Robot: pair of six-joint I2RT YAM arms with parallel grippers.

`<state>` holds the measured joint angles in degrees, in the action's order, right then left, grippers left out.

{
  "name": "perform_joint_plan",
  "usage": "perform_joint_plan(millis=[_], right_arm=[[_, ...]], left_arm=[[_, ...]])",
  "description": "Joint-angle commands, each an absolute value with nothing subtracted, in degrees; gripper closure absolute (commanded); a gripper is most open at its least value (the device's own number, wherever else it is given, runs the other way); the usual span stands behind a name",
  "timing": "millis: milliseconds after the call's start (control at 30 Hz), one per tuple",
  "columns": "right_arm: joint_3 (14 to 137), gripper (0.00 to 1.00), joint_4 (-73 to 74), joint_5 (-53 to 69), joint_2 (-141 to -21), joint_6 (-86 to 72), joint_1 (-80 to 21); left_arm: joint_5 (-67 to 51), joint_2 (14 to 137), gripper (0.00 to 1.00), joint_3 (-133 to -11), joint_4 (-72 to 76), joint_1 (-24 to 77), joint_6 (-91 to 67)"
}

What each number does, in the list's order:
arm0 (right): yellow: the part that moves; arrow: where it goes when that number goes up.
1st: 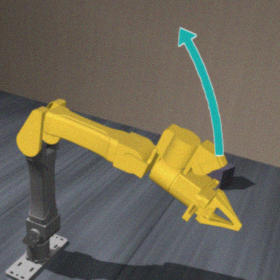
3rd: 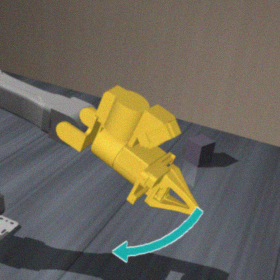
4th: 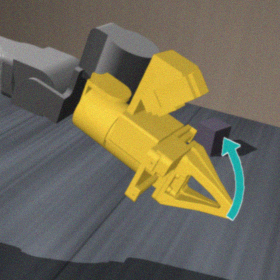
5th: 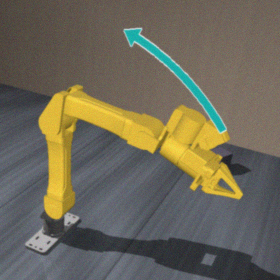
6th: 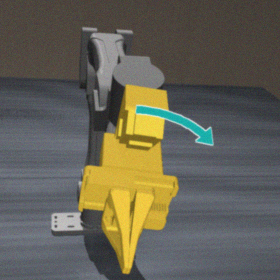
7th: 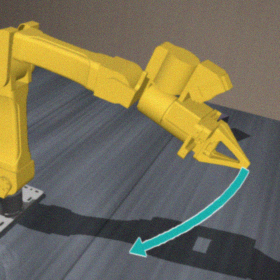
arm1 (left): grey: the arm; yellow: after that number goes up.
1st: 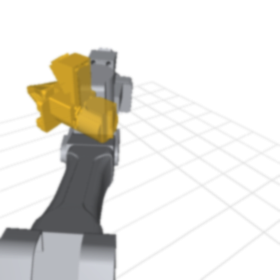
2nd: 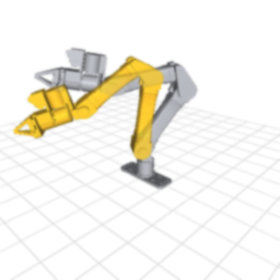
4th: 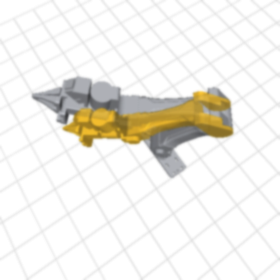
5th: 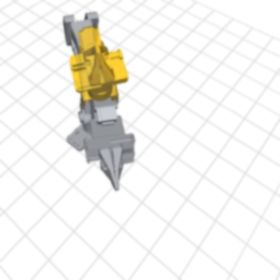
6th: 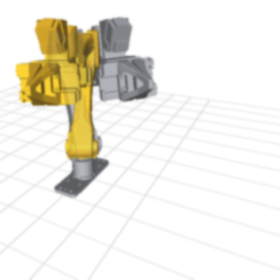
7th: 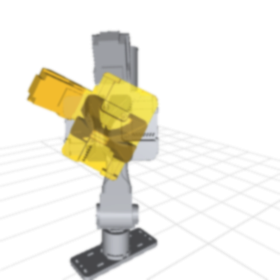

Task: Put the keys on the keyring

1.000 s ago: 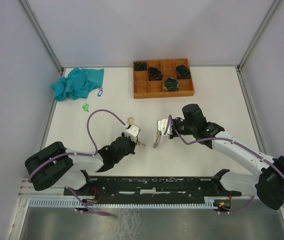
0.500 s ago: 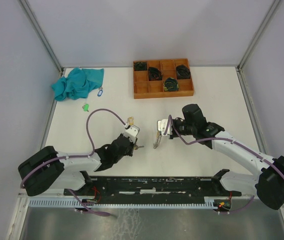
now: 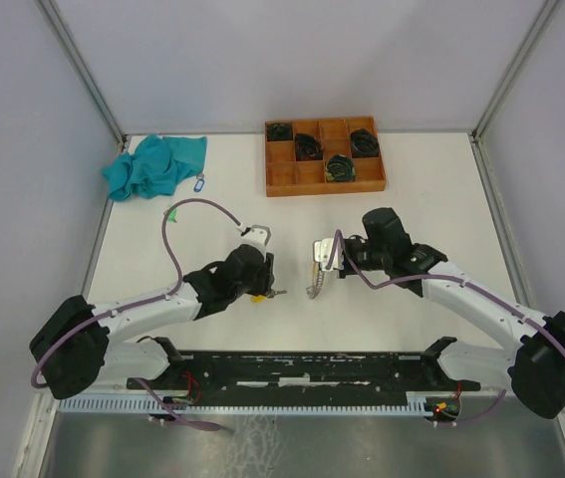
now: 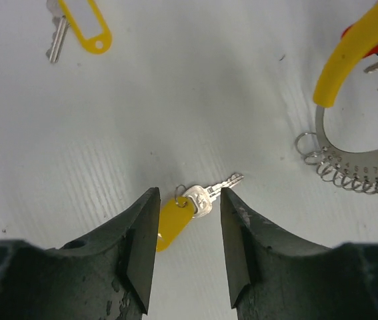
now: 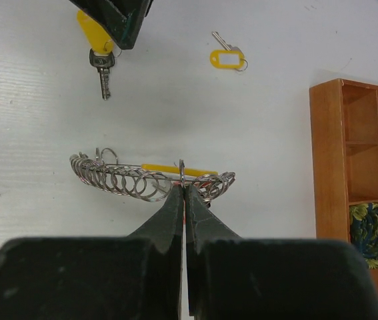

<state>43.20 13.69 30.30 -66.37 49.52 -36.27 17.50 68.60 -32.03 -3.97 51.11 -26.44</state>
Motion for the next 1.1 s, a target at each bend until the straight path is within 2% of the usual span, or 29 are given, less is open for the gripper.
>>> perform_joint_plan(millis=[0, 267, 433, 800, 1067], right_arm=[[45.0, 0.99, 11.56, 30.55, -64.95, 49.84, -36.49], [45.02, 0.99, 11.52, 30.44, -65.3, 49.83, -36.49], [45.0, 0.99, 11.52, 30.41, -65.36, 49.83, -36.49], [44.91, 0.99, 11.53, 30.24, -65.31, 49.83, -36.5], [44.85, 0.99, 11.52, 30.03, -65.22, 49.92, -36.48]], left_arm=[[10.95, 71.54, 0.52, -36.11, -13.22, 46.21, -33.1], [1.32, 78.04, 0.65, -42.46, -18.38, 39.43, -29.87], [-3.52, 82.46, 0.67, -45.87, -22.12, 35.75, -27.68], [-9.64, 89.71, 0.66, -51.29, -25.73, 34.99, -24.51], [-12.3, 92.73, 0.69, -53.69, -27.15, 34.89, -22.97]])
